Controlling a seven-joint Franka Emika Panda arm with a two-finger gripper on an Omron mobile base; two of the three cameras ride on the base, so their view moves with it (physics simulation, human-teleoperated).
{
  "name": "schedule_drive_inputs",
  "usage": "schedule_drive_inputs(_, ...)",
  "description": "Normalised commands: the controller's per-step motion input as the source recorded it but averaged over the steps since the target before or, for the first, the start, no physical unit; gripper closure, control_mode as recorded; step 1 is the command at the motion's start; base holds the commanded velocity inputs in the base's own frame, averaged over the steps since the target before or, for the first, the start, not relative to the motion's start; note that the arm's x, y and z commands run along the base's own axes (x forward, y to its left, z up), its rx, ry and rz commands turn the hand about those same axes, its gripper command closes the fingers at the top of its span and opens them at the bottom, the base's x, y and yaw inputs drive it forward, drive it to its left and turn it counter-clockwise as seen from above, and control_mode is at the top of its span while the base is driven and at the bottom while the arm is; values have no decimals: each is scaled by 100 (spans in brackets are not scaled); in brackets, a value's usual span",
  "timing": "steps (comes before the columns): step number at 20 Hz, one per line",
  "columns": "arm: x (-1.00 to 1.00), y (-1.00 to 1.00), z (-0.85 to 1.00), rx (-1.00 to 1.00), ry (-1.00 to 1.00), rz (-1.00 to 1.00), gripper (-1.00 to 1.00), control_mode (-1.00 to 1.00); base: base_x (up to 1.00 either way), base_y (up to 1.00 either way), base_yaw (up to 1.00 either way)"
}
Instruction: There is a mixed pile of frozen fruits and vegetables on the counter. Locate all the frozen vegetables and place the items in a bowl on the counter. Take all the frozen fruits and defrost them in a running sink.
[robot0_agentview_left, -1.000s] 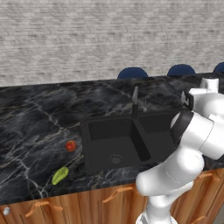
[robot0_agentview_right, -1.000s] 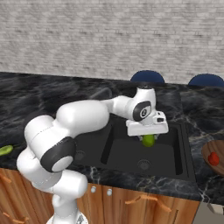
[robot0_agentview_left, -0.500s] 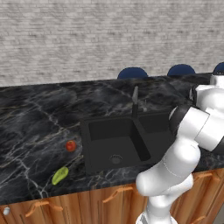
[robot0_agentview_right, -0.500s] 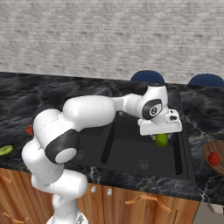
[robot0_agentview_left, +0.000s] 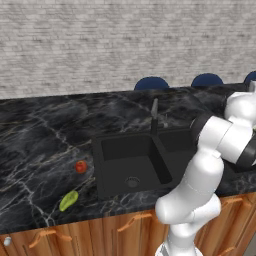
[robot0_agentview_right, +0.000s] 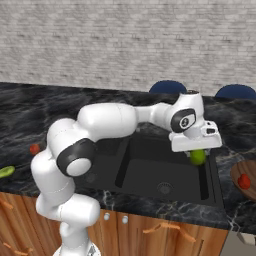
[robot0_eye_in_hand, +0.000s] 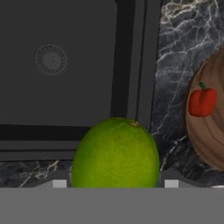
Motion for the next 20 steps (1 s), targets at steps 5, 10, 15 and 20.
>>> schedule_drive_inputs(5, 0, -47, 23, -3, 0, -4, 100, -100, 0, 0, 0)
schedule_drive_inputs(10, -4, -39, 22, -2, 0, -3, 100, -100, 0, 0, 0)
schedule_drive_inputs(15, -9, -30, 7, -3, -4, -5, 100, -100, 0, 0, 0)
schedule_drive_inputs(20, 3, -33, -4, -5, -5, -1, 100, -100, 0, 0, 0)
